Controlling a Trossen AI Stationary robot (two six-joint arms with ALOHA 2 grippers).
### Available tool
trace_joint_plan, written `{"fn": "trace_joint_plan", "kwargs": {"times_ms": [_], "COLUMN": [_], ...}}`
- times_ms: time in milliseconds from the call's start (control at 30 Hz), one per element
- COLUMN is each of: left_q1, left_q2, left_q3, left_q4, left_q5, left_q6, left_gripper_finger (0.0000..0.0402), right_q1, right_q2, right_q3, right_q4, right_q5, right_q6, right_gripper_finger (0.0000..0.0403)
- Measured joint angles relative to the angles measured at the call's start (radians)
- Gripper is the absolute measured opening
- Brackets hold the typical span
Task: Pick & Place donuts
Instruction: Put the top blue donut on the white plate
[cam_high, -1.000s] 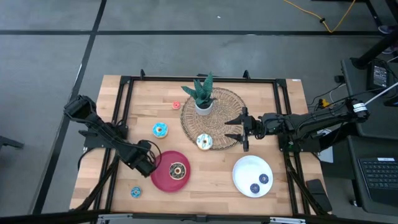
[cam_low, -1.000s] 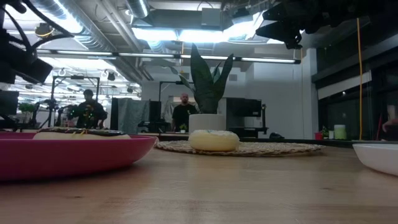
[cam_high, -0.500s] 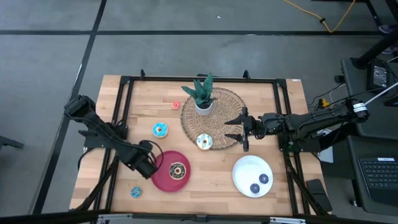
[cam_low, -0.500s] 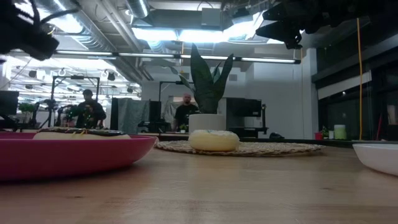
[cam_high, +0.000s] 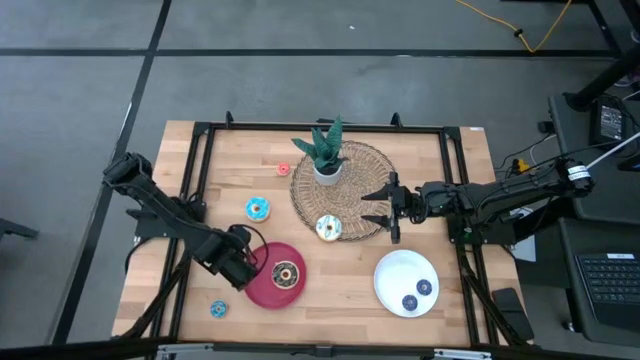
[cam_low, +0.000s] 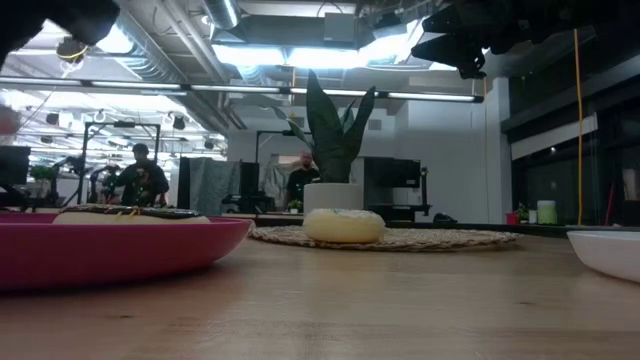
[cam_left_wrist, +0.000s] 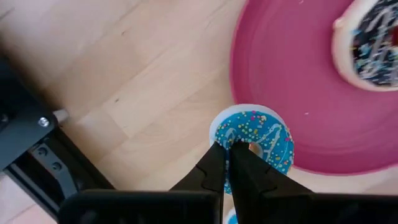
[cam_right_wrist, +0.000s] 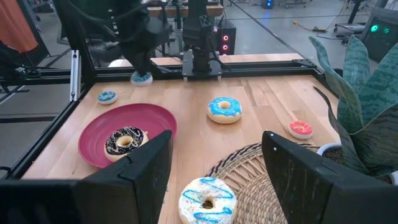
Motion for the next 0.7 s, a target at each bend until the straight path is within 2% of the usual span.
{"fn": "trace_joint_plan", "kwargs": {"times_ms": [200,700], "left_q1": [0.058,0.291], "left_q2": [0.000,0.000], "left_q3": [0.096,0.278], "left_q4": [-0.047,-0.051], "left_q5": [-0.034,-0.147], "left_q6": [0.088,0.453], "left_gripper_finger": [0.0008,0.0008], "right_q1": [0.000,0.000], "right_q2": [0.000,0.000], "right_q3": [0.000,0.000], "right_q4": [0.000,0.000], "right_q5": [0.000,0.000], "right_q6": [0.000,0.000], "right_gripper_finger": [0.0248,0.0248]}}
